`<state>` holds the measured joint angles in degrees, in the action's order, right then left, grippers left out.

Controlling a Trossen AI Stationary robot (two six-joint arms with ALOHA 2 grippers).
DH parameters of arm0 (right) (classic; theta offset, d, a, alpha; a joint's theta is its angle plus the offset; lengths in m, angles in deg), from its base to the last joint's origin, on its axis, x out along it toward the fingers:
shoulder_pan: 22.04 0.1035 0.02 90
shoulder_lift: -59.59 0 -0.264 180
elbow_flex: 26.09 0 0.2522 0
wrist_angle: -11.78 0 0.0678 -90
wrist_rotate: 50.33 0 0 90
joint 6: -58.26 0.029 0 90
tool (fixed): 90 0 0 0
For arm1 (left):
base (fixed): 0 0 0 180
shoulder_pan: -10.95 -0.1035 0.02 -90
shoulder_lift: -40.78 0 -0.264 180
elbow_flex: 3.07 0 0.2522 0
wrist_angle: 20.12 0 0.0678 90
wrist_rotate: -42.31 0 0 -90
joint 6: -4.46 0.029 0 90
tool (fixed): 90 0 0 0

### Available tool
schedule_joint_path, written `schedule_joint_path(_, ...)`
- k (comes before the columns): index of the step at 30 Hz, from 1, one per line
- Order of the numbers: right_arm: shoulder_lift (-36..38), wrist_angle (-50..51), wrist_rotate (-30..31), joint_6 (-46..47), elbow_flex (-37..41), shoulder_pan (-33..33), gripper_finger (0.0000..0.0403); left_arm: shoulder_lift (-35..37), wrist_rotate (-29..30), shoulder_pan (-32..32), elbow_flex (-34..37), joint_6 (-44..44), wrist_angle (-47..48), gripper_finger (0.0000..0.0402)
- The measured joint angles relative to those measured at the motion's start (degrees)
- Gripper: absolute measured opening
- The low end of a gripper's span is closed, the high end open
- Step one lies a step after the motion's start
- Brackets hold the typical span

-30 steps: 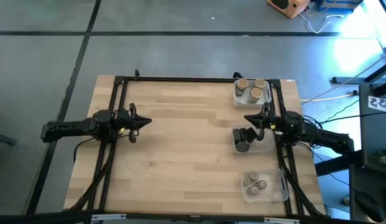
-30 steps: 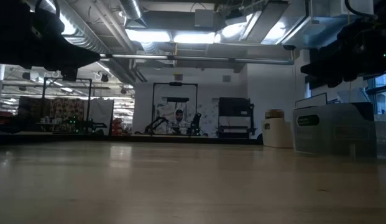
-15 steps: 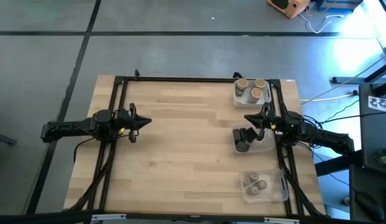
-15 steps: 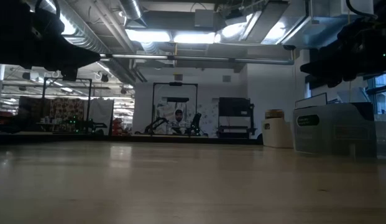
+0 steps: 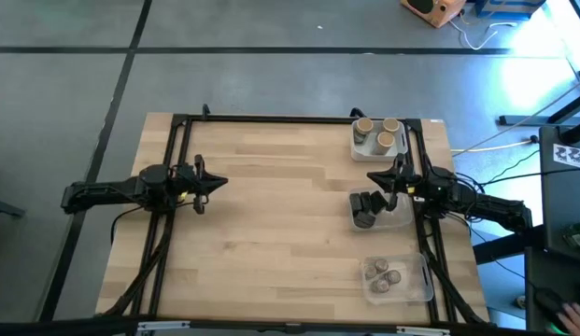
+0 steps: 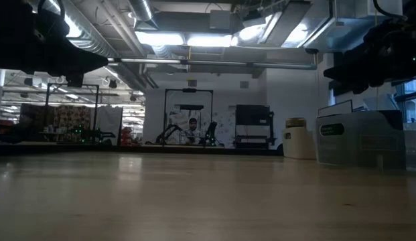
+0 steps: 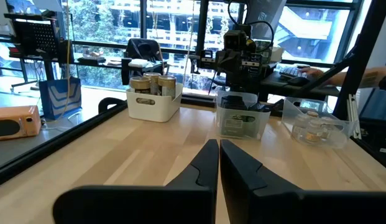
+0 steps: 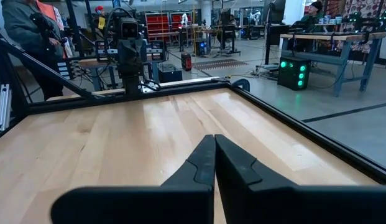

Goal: Sort spices by type
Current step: Return to Home Position

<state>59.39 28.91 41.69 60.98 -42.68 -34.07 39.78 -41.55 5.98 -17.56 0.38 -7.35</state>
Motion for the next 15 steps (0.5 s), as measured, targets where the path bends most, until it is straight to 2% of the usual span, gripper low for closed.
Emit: schedule_joint_path(15,0.0,-0.2,0.0,0.0,-0.1,0.0,0.0012,0.0,0.0,0.0,0.0,0.0,0.0,0.0005)
